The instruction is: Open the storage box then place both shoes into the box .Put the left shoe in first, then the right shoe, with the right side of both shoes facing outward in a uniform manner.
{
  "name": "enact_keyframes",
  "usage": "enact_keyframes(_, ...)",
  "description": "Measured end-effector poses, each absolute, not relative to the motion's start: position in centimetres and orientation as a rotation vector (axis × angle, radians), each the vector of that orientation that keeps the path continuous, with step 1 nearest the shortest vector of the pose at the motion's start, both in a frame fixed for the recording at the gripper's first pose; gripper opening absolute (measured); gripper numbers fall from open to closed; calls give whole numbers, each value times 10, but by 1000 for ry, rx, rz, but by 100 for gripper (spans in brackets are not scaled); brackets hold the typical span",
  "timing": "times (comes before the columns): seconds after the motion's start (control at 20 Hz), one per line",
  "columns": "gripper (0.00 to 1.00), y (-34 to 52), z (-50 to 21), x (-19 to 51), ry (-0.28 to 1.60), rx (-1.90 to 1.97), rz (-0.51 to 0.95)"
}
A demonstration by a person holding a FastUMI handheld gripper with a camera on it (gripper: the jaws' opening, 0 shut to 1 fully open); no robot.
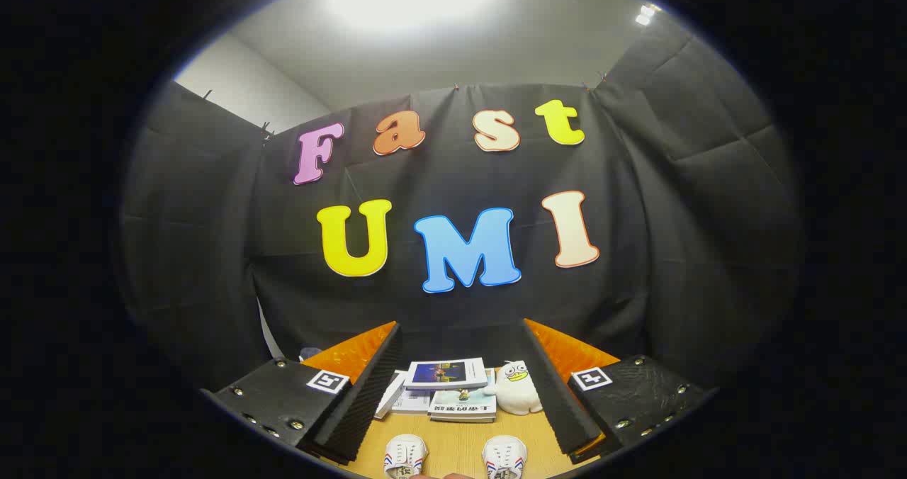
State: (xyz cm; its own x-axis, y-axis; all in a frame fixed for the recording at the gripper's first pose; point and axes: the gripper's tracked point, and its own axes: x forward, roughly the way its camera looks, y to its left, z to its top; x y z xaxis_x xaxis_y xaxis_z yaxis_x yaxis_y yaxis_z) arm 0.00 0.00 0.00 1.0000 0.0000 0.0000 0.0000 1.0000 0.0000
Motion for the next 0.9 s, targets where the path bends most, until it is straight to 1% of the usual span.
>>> enact_keyframes(0.45,98,19,-1,-16,-9,-27,-62)
enact_keyframes(0.9,98,34,-9,-10,16,-35,-45)
